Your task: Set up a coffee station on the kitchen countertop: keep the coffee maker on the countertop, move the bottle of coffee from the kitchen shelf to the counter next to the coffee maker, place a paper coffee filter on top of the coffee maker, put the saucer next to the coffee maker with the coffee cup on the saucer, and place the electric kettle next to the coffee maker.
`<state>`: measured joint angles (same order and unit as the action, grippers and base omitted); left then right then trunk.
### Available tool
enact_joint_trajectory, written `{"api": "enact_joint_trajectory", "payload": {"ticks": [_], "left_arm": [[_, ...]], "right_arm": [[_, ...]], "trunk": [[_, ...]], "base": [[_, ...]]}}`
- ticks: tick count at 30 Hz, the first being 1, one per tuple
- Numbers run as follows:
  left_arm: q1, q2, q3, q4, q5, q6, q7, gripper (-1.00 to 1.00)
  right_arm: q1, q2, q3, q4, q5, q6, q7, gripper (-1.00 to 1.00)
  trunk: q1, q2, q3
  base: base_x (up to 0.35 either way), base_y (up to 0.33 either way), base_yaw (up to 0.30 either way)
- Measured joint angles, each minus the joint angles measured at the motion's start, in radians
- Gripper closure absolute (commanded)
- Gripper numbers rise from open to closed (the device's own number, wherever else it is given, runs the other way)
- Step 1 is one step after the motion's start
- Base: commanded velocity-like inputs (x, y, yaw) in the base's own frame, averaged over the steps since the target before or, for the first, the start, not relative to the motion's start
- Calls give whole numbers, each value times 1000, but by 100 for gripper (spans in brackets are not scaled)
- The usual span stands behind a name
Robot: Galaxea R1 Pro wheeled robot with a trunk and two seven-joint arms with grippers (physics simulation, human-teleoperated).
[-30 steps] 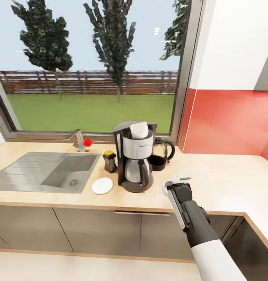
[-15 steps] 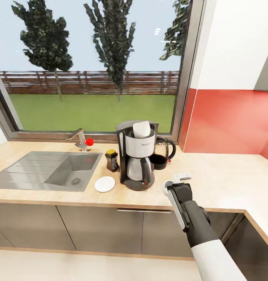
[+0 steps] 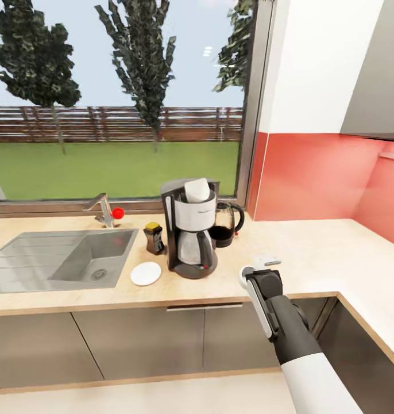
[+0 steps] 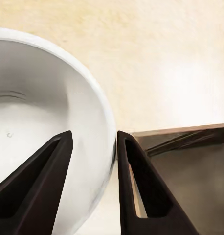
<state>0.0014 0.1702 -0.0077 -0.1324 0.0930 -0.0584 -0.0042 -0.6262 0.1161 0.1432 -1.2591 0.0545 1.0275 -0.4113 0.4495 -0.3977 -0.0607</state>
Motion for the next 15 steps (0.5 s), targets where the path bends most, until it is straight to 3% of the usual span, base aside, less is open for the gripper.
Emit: {"api": "enact_joint_trajectory", "payload": {"ticks": [5,15], "left_arm": [[0,0,0,0,0,0,0,-100],[0,0,1,-1,1,-2,0,-100]], "right_arm": [[0,-1,0,1,1,0,0,100],[0,-2,0,3,2,0,0,100]], "trunk": [[0,0,4],[0,0,6]], "base": [[-137,281,-248],[-102,294,-22]]}}
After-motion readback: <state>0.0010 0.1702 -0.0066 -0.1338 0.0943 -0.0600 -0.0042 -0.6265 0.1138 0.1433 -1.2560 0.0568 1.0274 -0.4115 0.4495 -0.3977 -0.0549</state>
